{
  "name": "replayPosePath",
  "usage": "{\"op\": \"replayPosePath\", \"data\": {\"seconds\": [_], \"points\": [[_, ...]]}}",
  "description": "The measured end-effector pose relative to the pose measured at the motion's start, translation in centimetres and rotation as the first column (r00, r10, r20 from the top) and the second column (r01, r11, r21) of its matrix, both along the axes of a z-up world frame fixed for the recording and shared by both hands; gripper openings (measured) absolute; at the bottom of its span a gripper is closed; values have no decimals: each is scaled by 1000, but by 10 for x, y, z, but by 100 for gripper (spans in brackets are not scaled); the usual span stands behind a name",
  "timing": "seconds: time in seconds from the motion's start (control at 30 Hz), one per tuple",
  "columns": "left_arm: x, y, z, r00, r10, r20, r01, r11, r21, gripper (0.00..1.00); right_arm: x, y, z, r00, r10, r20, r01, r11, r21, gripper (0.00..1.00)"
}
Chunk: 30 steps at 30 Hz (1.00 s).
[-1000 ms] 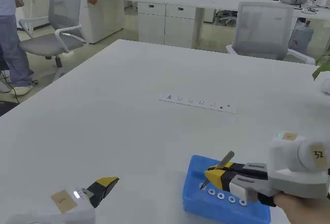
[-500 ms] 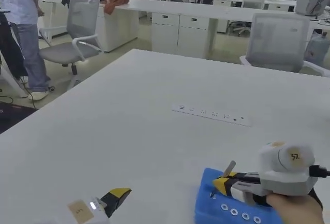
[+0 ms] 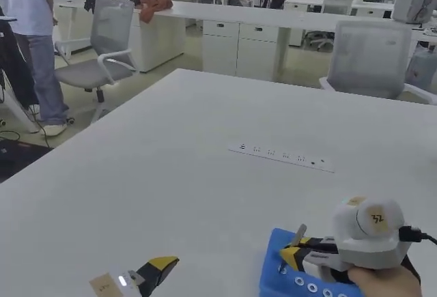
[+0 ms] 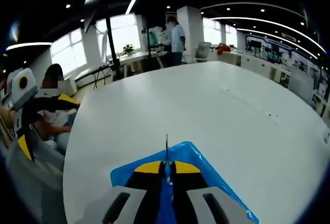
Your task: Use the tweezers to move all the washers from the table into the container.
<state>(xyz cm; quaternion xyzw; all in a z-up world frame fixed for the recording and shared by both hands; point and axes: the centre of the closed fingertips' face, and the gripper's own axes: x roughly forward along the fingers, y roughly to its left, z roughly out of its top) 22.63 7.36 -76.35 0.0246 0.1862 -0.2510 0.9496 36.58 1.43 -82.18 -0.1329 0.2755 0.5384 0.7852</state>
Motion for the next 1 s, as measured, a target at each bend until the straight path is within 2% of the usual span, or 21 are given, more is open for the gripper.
{"op": "replayPosePath", "data": {"seconds": [0.07,0.17,0.33,0.43,0.6,0.77,0.87,0.93,1.0], "points": [[0,-1,2,1000,-1,4,1,1000,-4,84,1,0,7,998,22,58,-22,1000,-8,4],[0,-3,5,1000,-14,3,14,1000,-5,84,-1,0,17,995,36,96,-36,999,-5,4],[-1,-8,13,999,-44,9,44,999,-1,81,-10,-1,48,989,47,138,-55,997,49,3],[-1,-13,25,997,-79,24,80,997,-19,78,-20,-6,61,986,56,160,-65,996,56,3],[3,-18,49,990,-129,53,132,990,-46,73,-41,-18,74,987,69,145,-81,993,82,3],[7,-26,67,983,-171,71,177,979,-98,65,-60,-32,81,990,74,121,-86,992,95,3],[8,-38,80,972,-223,71,232,960,-156,59,-73,-39,82,991,92,94,-101,990,96,3],[8,-44,85,962,-260,78,269,952,-148,52,-83,-42,83,990,121,77,-128,988,90,3],[8,-52,90,947,-312,77,319,941,-116,48,-93,-45,83,986,152,65,-157,984,82,3]]}}
